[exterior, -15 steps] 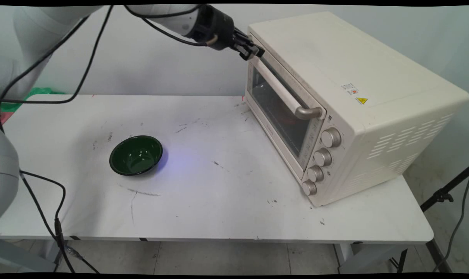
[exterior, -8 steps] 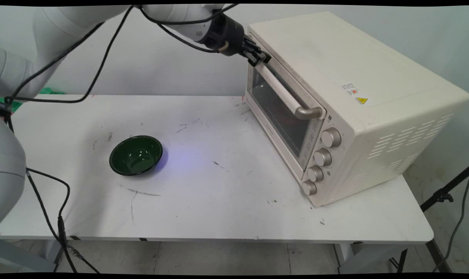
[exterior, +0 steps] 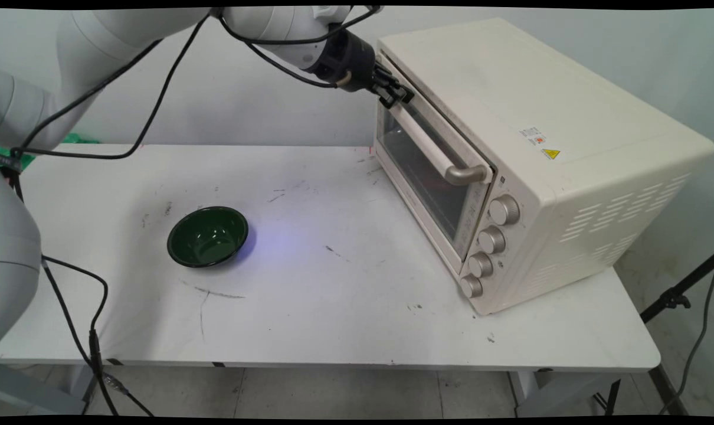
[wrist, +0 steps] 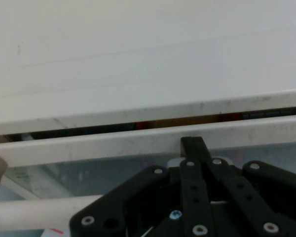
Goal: Open the oven
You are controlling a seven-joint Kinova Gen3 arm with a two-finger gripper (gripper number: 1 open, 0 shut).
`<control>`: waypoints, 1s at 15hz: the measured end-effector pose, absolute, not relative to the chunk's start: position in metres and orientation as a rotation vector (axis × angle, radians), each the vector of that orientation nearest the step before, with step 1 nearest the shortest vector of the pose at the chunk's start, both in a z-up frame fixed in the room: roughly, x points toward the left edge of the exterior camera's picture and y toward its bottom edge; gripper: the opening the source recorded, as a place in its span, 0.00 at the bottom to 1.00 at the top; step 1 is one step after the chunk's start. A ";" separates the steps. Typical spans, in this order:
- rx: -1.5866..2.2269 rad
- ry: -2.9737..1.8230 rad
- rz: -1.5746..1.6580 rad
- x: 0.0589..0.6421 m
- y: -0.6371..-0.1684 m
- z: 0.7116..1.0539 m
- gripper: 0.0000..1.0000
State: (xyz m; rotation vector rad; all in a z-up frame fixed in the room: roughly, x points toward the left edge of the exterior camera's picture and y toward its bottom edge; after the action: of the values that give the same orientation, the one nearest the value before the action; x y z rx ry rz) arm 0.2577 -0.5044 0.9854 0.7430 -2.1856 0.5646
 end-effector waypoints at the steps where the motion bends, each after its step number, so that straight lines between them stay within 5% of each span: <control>1: 0.745 -2.188 0.563 0.259 -0.503 0.985 0.00; 15: 0.779 -2.215 0.539 0.297 -0.473 0.969 0.00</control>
State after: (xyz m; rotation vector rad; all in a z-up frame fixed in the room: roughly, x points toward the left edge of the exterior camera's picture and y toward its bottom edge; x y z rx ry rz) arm 0.2971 -0.4733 0.9691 0.7795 -2.2149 0.5392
